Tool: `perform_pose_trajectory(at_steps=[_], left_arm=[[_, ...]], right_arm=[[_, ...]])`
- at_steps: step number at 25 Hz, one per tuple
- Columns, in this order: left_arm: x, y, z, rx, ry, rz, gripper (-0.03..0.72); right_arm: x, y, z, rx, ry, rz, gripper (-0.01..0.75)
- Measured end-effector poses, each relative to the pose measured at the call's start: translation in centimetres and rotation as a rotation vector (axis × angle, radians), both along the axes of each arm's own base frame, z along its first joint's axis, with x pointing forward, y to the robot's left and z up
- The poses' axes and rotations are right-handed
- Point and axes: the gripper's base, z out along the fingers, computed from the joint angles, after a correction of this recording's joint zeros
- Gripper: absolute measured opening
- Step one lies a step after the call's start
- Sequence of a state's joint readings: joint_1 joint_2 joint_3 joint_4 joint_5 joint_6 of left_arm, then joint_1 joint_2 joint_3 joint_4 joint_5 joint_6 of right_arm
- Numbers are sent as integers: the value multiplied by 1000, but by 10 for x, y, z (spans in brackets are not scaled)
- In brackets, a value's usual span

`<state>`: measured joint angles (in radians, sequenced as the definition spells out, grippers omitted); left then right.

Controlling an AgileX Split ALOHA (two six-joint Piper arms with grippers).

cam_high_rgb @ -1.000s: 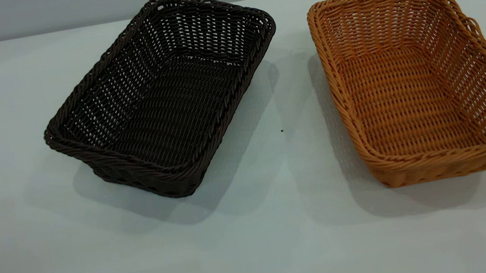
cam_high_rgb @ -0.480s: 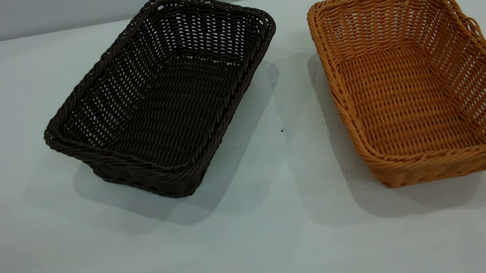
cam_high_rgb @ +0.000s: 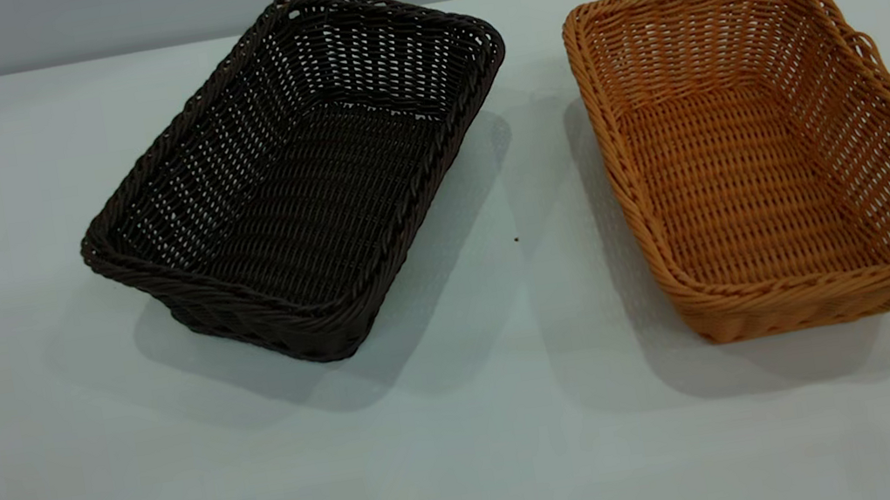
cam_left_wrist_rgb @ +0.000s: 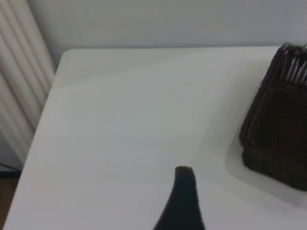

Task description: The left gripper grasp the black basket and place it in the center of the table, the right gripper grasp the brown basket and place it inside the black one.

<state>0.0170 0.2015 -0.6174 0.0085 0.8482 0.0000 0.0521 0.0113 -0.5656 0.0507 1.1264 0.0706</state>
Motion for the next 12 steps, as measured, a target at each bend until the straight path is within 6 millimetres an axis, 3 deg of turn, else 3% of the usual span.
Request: perform_pose_trajectory(at_steps=[6, 12], left_arm=[[85, -2, 19, -49, 97, -21, 580], [175, -6, 14, -80, 209, -42, 580]], right_arm=[[22, 1, 14, 16, 53, -15, 587], [55, 2, 13, 28, 192, -33, 586]])
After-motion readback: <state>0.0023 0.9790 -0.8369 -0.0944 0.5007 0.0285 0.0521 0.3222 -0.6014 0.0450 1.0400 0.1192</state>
